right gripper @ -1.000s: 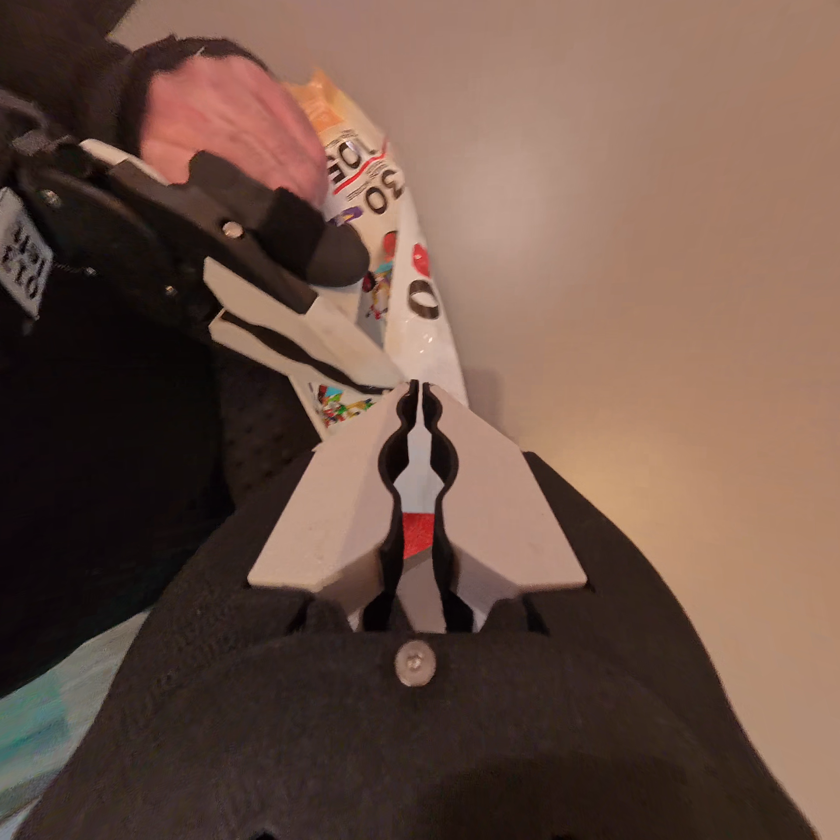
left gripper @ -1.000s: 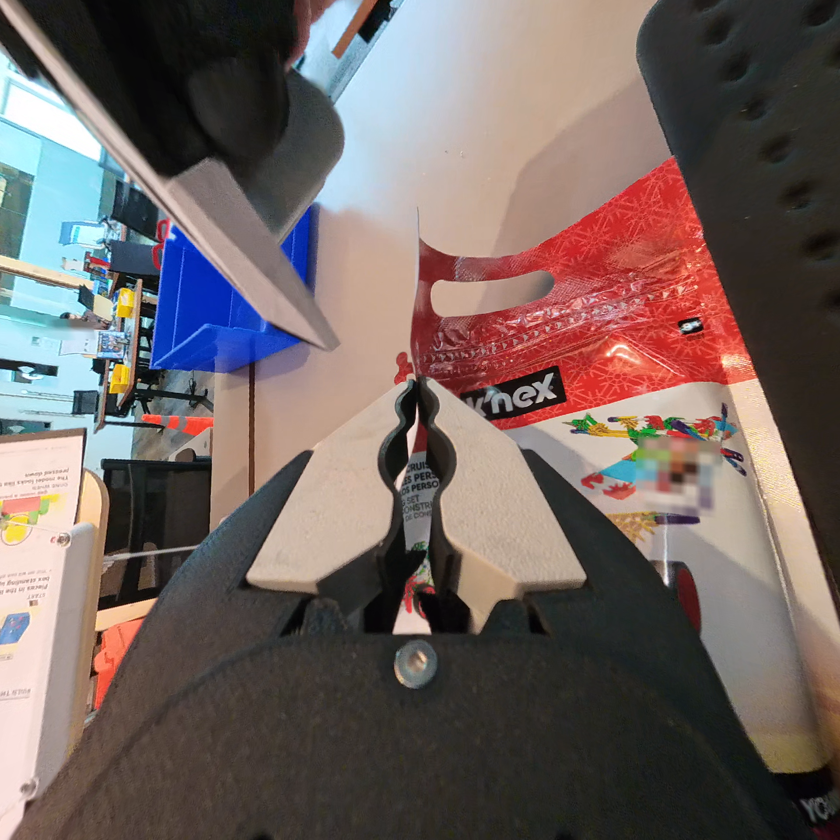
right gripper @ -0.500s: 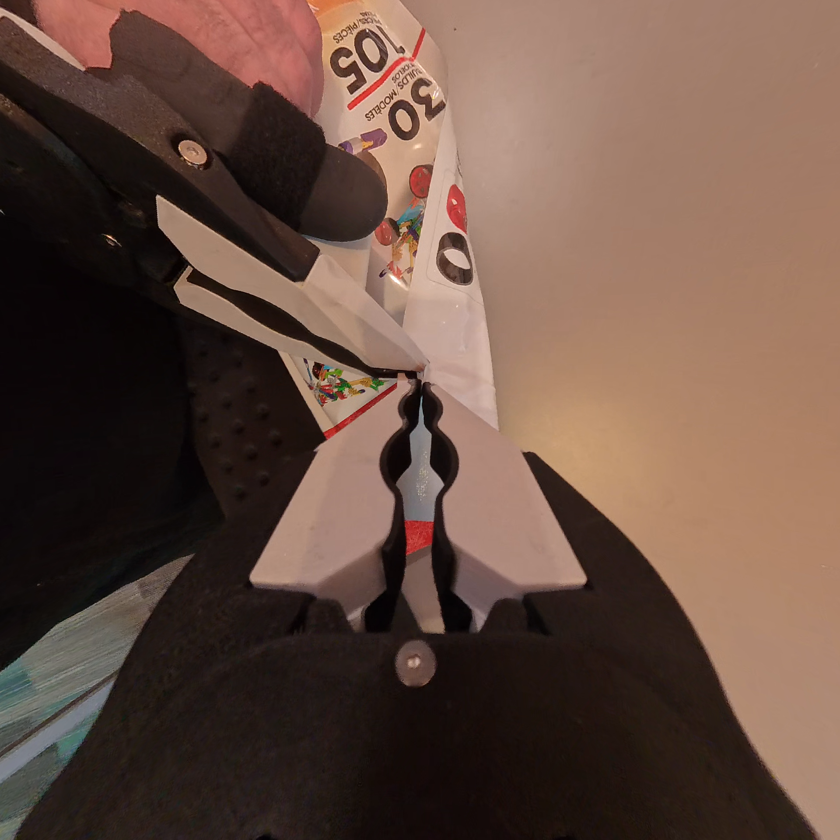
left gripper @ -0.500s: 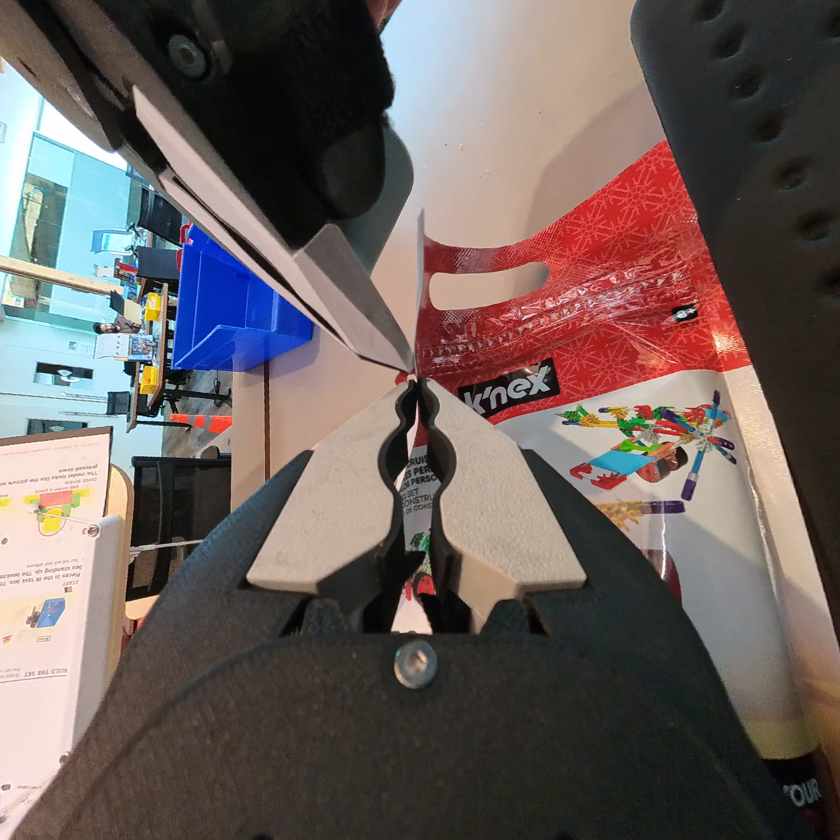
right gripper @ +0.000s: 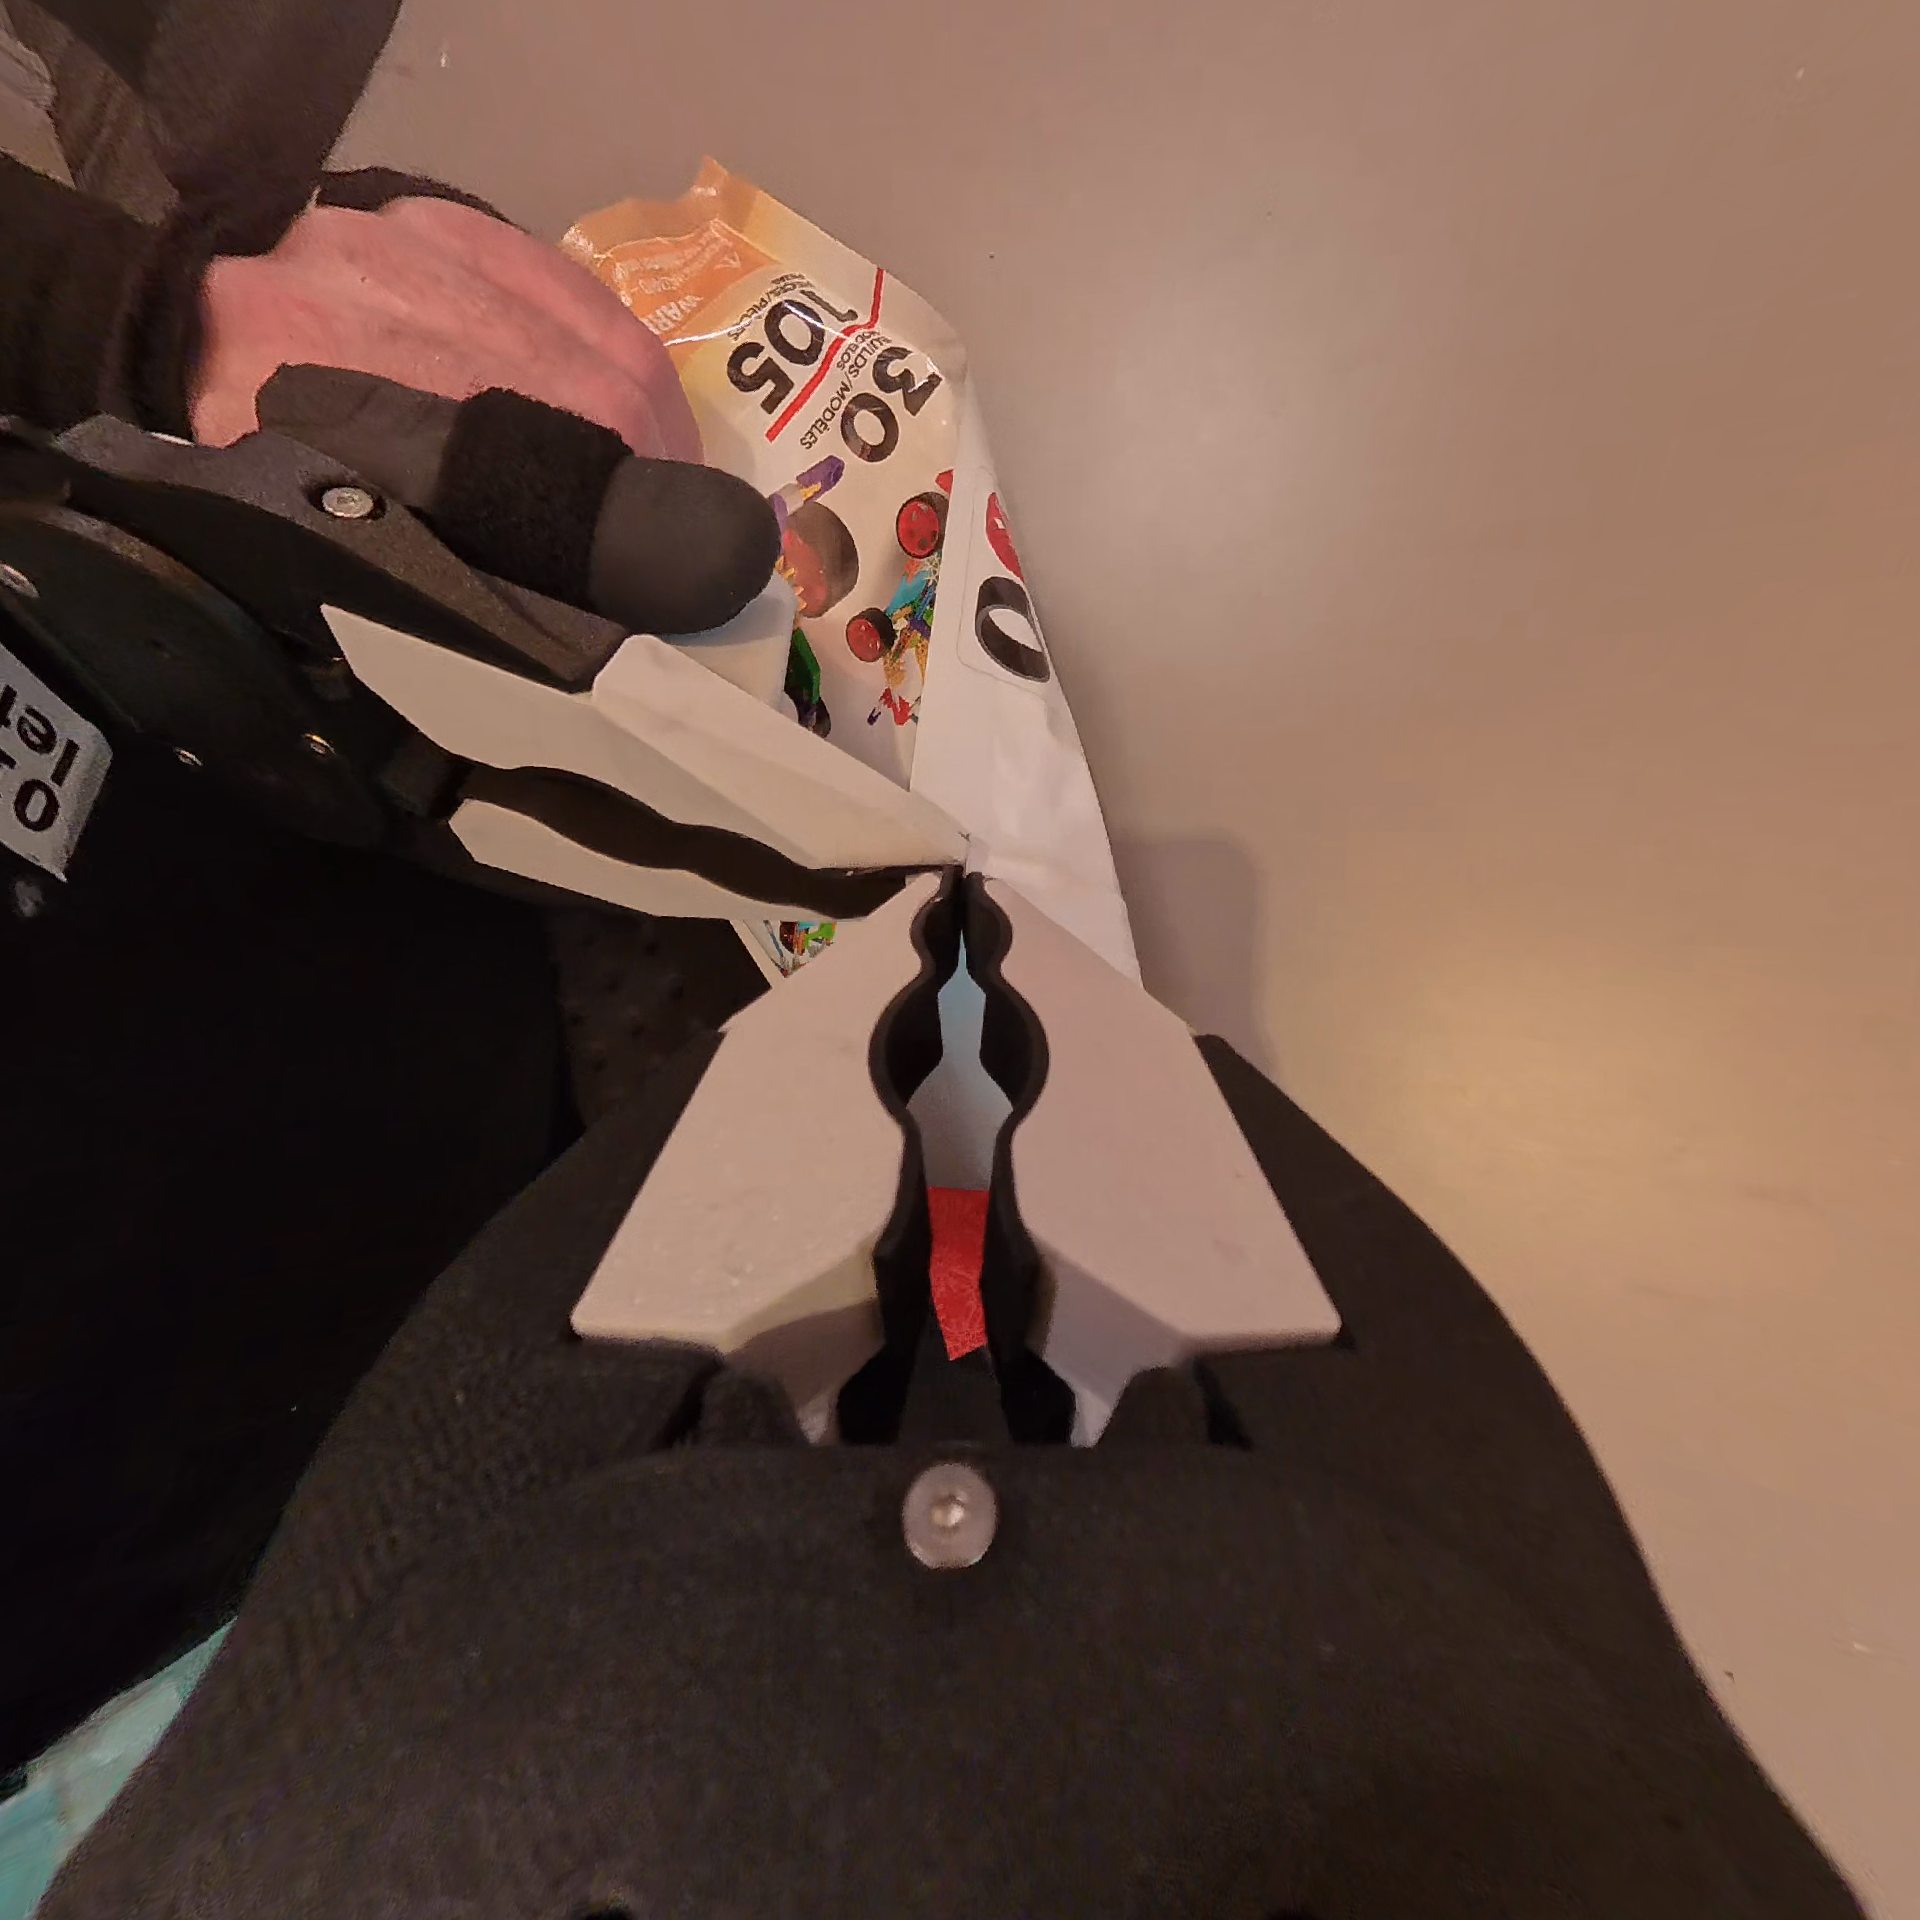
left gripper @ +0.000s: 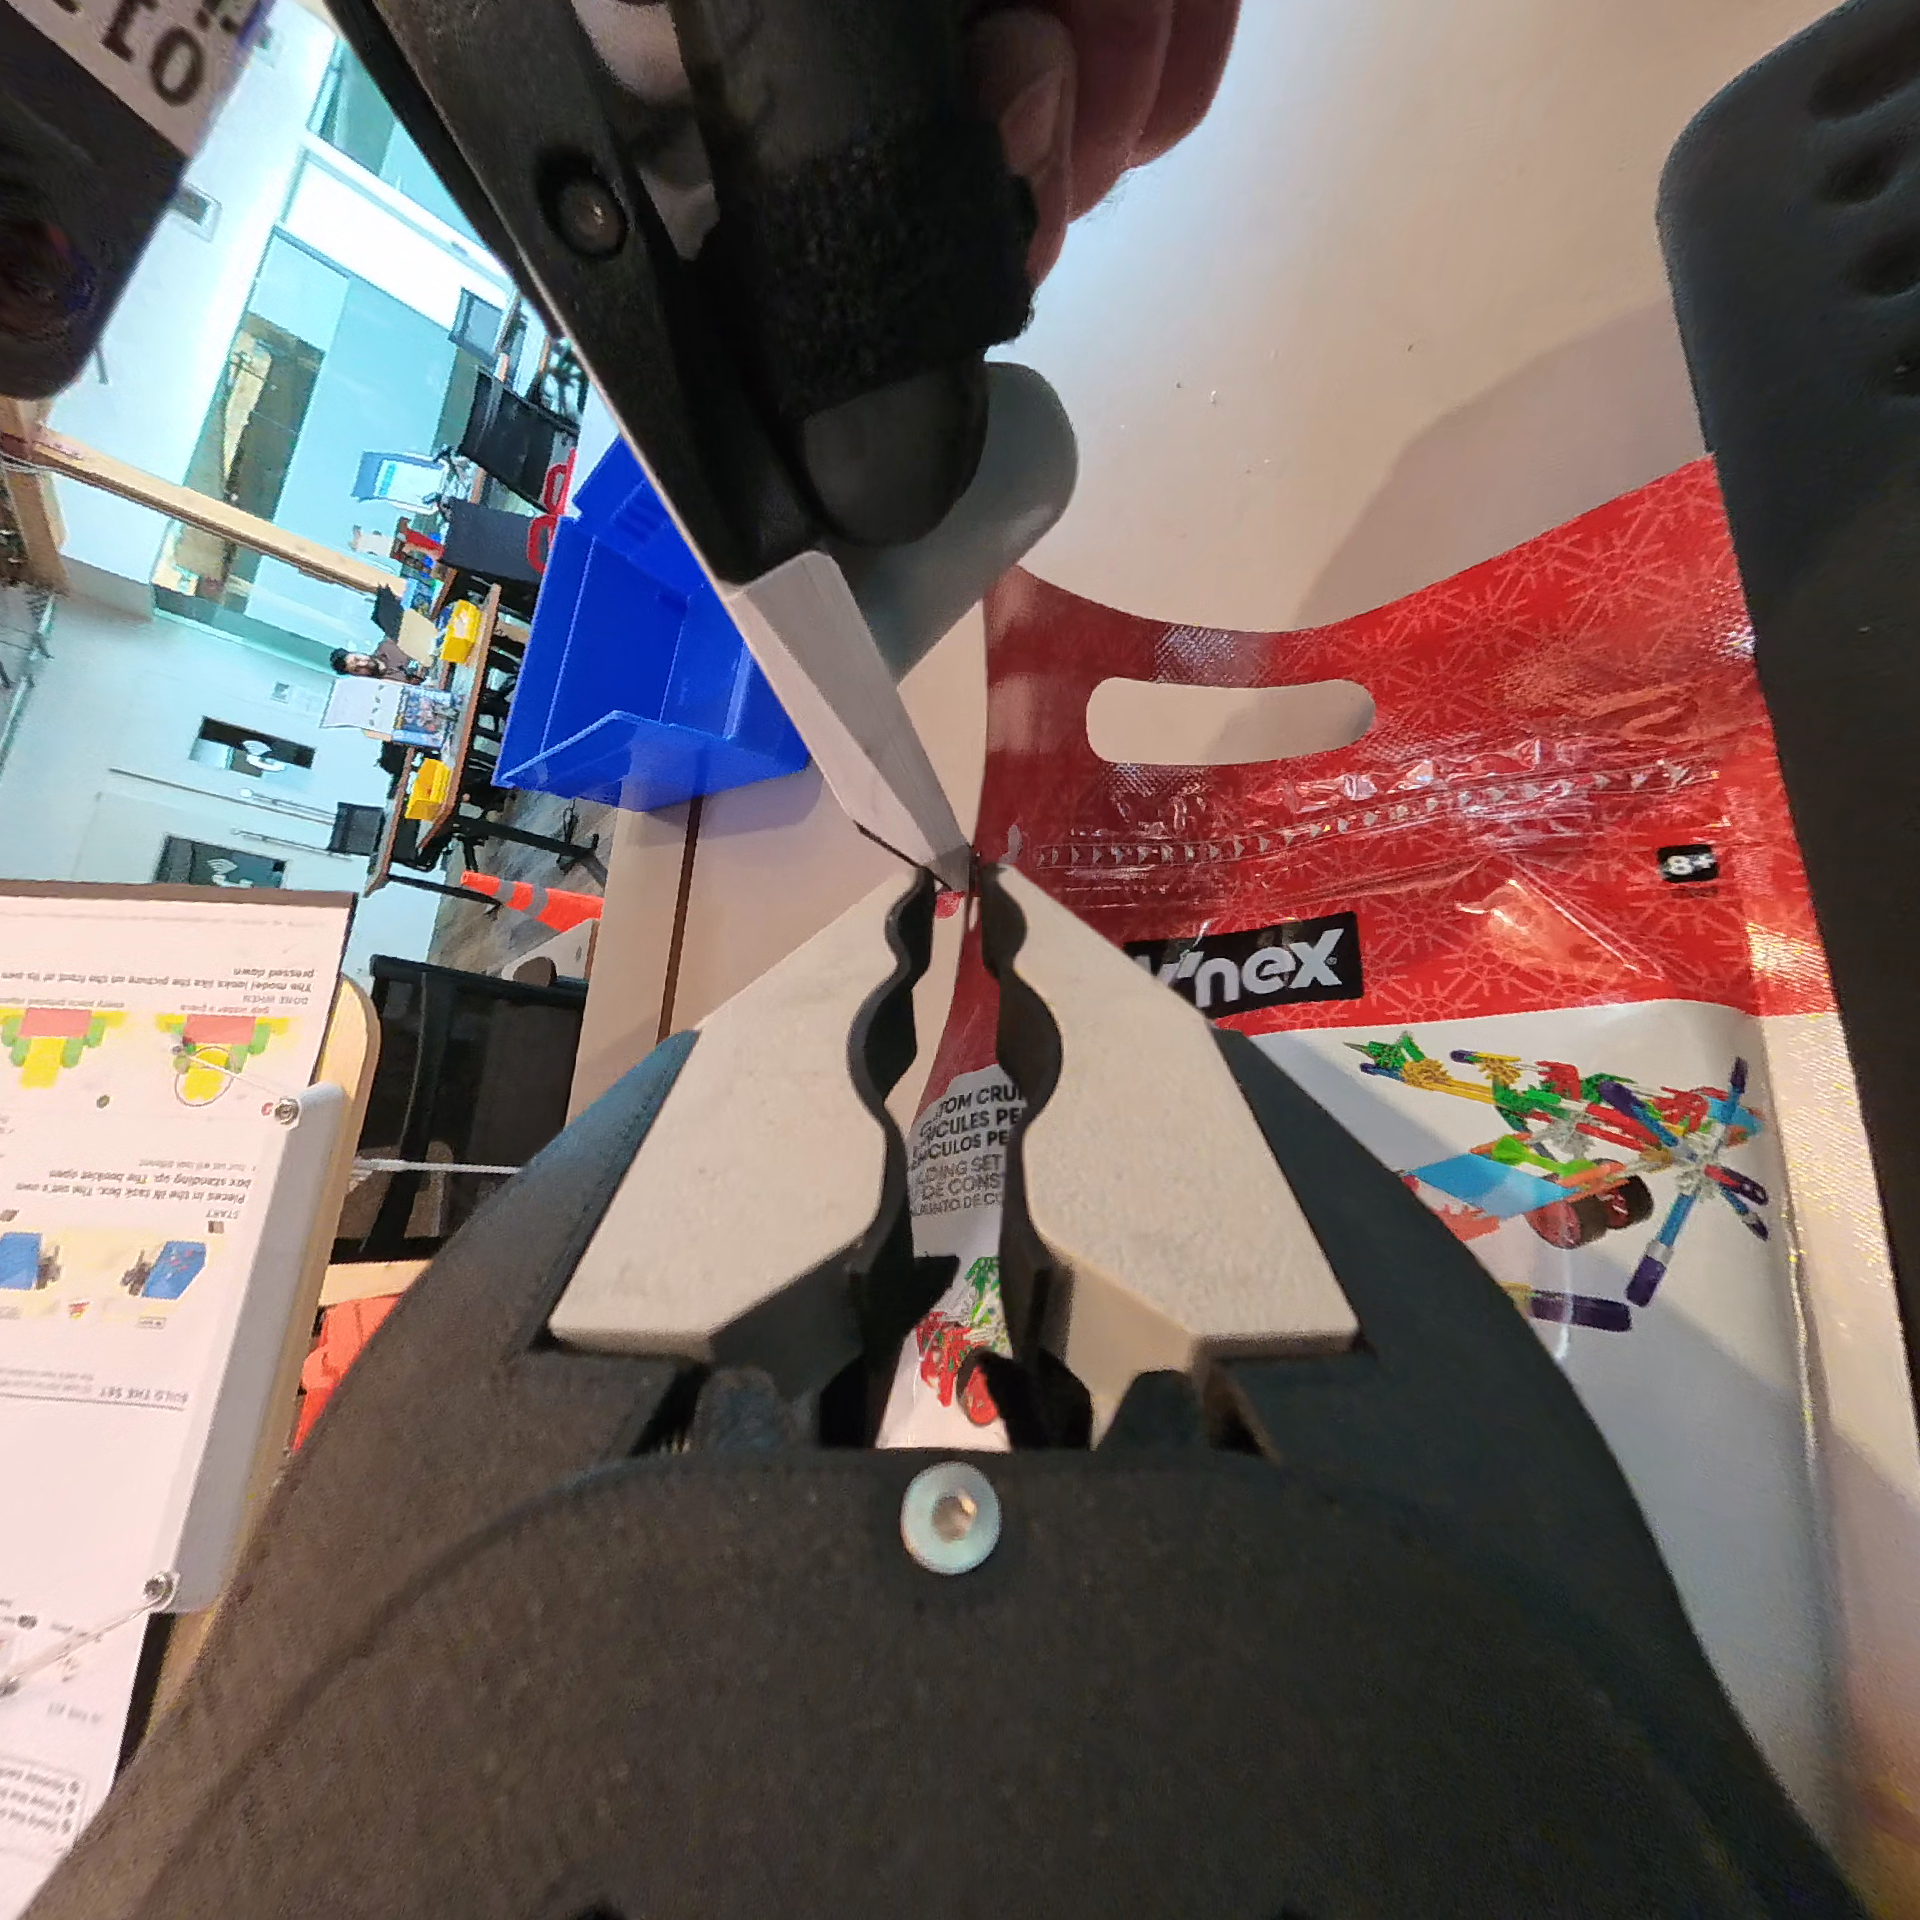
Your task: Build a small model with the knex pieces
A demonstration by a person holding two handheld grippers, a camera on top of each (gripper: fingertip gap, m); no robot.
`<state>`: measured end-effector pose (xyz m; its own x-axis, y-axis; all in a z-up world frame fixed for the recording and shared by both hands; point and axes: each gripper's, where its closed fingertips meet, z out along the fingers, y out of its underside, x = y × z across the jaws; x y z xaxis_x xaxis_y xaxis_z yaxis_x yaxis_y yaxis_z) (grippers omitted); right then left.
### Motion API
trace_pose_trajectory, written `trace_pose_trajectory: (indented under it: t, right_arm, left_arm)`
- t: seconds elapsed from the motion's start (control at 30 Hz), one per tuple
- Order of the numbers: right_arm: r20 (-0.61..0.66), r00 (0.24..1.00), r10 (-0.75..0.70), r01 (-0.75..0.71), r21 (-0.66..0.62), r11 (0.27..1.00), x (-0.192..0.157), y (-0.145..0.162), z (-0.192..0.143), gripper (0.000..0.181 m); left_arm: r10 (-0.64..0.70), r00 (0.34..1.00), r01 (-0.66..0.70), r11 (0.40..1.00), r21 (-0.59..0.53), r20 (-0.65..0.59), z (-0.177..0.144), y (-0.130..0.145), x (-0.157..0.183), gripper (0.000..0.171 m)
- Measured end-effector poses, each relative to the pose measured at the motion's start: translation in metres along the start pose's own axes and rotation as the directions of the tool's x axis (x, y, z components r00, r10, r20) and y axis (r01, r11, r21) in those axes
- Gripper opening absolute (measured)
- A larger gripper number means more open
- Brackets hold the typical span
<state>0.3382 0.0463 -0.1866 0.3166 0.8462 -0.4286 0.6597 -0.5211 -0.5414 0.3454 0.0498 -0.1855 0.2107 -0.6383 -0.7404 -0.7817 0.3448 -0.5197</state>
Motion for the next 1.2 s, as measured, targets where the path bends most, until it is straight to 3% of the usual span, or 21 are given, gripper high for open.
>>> trace_pose_trajectory:
  t: [0.1,0.23,0.37,0.87,1.03,1.13,1.2]
  right_arm:
    - [0.022,0.998,0.052,-0.052,0.023,0.998,0.002,-0.002,-0.001,0.000]
    - [-0.039,0.998,0.054,-0.053,0.022,0.998,0.012,0.000,0.001,0.000]
    - [-0.141,0.989,-0.044,0.035,-0.060,0.998,0.020,0.009,0.010,0.000]
    - [-0.245,0.949,-0.198,0.157,-0.178,0.971,0.058,0.028,0.043,0.000]
    - [-0.383,0.882,-0.275,0.174,-0.278,0.945,0.100,0.038,0.046,0.000]
    - [-0.310,0.935,-0.176,0.135,-0.147,0.980,0.093,0.025,0.037,0.000]
    - [-0.196,0.964,-0.179,0.164,-0.089,0.982,0.071,0.015,0.024,0.000]
  left_arm:
    - [0.001,1.000,-0.001,1.000,-0.007,0.019,0.001,0.001,-0.002,0.004]
    - [-0.003,1.000,0.003,0.999,-0.045,0.001,0.007,0.005,0.002,0.000]
    - [-0.007,0.999,0.003,0.998,-0.067,-0.052,0.014,0.010,0.015,0.000]
    - [0.001,0.980,-0.033,0.987,-0.155,-0.201,0.043,0.035,0.047,0.000]
    - [0.017,0.972,-0.038,0.996,-0.084,-0.234,0.037,0.015,0.062,0.000]
    - [-0.051,0.971,0.025,0.993,-0.112,-0.235,0.042,0.020,0.056,0.000]
    - [-0.021,0.973,-0.008,0.992,-0.125,-0.229,0.043,0.023,0.057,0.000]
